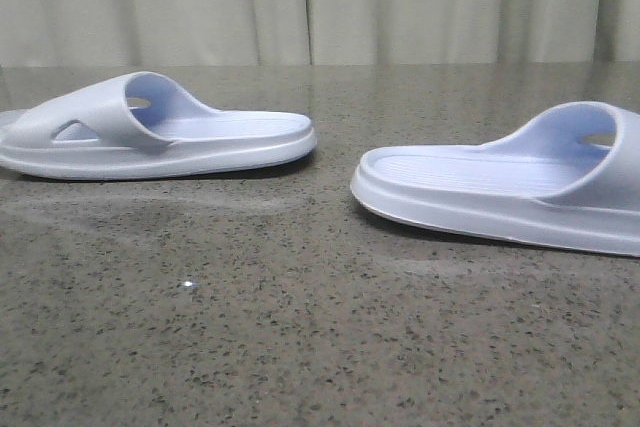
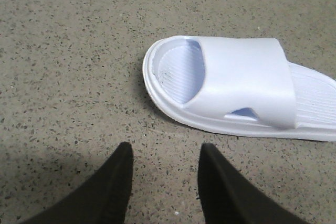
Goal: Insert blue slippers together front up
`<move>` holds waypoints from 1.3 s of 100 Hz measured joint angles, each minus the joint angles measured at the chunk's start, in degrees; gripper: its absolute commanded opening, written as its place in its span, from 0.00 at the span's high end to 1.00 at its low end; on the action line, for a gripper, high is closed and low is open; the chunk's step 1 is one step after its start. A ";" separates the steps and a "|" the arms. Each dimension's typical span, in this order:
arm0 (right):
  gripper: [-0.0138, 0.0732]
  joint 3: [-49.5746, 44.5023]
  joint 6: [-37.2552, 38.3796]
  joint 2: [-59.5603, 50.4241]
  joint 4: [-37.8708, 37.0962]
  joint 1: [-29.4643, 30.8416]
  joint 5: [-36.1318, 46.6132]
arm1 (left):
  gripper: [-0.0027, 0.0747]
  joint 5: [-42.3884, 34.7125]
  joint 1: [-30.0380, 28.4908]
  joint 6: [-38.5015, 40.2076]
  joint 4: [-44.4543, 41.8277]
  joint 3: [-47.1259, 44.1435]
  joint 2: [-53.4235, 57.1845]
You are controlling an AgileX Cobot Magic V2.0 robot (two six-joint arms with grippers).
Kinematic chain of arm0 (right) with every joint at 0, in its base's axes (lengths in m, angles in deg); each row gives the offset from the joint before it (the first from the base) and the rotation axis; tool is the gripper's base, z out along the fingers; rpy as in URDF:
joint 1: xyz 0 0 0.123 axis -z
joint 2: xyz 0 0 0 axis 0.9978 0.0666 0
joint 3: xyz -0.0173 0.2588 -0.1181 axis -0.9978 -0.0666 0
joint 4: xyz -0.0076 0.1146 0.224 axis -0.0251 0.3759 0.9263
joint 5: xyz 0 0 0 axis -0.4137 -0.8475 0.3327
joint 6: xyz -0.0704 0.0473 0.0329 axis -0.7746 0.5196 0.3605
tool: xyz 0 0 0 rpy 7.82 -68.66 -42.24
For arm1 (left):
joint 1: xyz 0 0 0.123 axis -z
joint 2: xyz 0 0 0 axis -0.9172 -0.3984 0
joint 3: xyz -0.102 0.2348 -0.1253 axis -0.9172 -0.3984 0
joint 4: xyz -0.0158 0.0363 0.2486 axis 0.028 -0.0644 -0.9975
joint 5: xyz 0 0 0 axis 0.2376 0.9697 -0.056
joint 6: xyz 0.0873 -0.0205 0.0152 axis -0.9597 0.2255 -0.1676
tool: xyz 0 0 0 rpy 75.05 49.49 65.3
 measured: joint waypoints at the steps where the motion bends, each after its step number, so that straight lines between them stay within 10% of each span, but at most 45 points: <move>1: 0.54 0.00 -0.12 0.06 0.12 0.00 -0.14 | 0.63 0.00 0.00 0.00 0.00 0.00 0.00; 19: 0.60 0.00 -2.04 0.32 2.00 0.00 -1.04 | 0.63 0.00 0.00 -0.04 0.10 0.00 0.00; 38: 0.96 0.00 -2.28 0.32 2.39 0.00 -1.36 | 0.63 -0.10 0.00 -0.04 0.43 0.00 0.00; 95: 0.96 0.00 -2.38 0.32 3.06 0.00 -0.79 | 0.63 5.87 -3.15 -3.60 4.49 12.34 -14.52; 130: 0.96 0.00 -2.38 0.32 3.19 0.00 -0.36 | 0.63 23.01 -17.71 -25.52 24.57 18.49 -28.97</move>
